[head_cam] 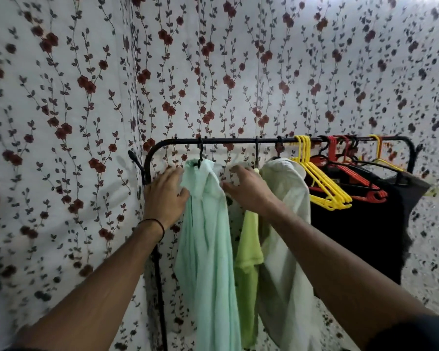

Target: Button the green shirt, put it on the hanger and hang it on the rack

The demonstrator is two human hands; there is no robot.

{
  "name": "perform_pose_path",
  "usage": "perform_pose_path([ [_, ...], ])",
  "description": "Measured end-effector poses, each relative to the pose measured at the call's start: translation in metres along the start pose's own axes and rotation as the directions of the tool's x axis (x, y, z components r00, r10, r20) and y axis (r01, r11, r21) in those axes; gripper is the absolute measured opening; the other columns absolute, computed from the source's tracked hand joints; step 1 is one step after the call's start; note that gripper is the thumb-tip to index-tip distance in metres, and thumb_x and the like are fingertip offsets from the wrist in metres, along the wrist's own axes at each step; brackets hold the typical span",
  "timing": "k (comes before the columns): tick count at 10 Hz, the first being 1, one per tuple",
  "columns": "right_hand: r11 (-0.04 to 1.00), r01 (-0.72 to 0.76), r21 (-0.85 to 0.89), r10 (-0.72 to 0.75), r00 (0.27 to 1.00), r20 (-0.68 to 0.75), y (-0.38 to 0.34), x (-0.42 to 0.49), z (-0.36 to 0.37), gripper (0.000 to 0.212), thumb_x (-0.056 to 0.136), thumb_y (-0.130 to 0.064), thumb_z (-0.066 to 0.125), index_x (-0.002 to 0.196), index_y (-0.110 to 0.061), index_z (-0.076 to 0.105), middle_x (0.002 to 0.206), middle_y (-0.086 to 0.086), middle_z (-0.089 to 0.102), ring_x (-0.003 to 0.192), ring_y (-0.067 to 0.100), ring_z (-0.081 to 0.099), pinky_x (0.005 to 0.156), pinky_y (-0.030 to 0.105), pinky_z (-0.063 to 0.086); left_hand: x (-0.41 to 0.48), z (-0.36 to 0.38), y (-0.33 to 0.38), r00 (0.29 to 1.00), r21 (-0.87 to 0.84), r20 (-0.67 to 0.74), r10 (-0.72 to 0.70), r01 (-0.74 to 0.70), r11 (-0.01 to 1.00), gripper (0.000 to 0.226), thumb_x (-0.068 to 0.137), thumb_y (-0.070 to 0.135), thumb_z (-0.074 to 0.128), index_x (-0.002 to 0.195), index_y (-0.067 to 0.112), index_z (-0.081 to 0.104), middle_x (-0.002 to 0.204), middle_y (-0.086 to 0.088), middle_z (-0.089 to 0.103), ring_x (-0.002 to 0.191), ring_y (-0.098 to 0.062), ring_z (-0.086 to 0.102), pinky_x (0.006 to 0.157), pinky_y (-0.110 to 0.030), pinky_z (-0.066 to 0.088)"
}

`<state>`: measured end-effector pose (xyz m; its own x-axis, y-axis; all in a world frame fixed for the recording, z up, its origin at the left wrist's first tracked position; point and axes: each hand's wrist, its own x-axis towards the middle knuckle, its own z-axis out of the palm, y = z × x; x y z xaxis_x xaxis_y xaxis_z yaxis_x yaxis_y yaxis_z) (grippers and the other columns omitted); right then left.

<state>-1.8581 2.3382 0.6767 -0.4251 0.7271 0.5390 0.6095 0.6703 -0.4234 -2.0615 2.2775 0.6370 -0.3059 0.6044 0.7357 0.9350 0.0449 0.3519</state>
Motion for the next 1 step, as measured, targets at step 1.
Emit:
perform_pose_path([
  [1, 0.995, 0.101, 0.007, -0.100, 0.990, -0.095, 0.0123, -0.0423, -0.0333, 0.052, 0.096, -0.046, 0.056, 0.139, -0.017, 0.050, 0.138, 0.007, 0.053, 0.122, 0.025, 0.051, 0.100, 0.039, 0.044, -0.0379, -0.0167, 0.0415, 0.998, 0.053, -0.063, 0.018, -0.015, 0.998, 0.054, 0.099, 0.035, 0.049, 0.150, 0.023, 0.038, 0.157, -0.003, 0.037, 0.145, -0.023, 0.033, 0.119, -0.051, 0.023],
])
